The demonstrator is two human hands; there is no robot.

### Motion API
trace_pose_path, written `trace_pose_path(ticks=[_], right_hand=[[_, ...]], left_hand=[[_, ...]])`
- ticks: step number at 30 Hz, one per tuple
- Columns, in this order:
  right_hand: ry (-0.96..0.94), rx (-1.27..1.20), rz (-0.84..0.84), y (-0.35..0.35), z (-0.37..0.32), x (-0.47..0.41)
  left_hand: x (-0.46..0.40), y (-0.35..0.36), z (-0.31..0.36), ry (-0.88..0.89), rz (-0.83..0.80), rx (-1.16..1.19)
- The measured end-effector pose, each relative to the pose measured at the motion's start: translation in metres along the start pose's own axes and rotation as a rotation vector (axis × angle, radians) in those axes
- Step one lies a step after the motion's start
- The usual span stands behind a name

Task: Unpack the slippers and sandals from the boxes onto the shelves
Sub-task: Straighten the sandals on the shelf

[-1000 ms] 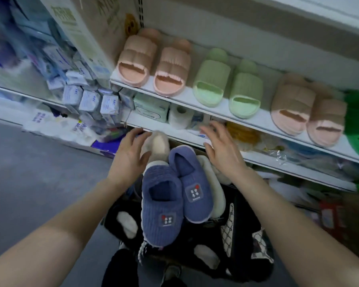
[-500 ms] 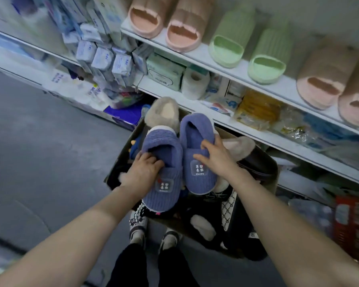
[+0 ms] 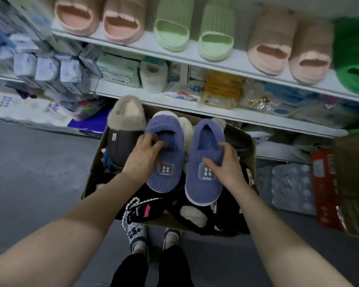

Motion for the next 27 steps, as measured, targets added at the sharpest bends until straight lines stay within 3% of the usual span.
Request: trace_pose_path(ticks=[4,9,12,16,20,27], right_hand=[[0.197,-0.254,0.019,0.009,0.042,0.007],[0.250,-0.242,-0.144,0.043,0.079,0.020],[0.173,-0.271,-0.131,0.044,0.068,0.018],[0.139,-0.250,-0.125,0.041,0.057,0.019],[0.088,-0.289,-0.171,0.035,0.044,0.017],[0.093,-0.568,-0.249,0.010,0.026,0.022]], left_hand=[[0.026,0.009,-0.011,-0.285,0.097,0.275],[0.068,0.072,-0.038,-0.692,-0.141,0.586],[0.069,0.093,-0.039,-0.738,-0.191,0.818],[0.062,0.098,-0.041,-0.738,-0.120,0.962],[0.056,0.089,-0.036,-0.681,-0.070,1.004],[0.058,0.052,-0.034,-0.675,-0.048,1.064]])
Point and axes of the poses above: each hand's wrist, its own x-axis away from the middle knuckle, its own y-axis out of the palm, z = x × y, the point moved 8 cm from there along -x, towards the middle knuckle, and after that the axes turned 2 degrees about -z, right-handed, at the moved point
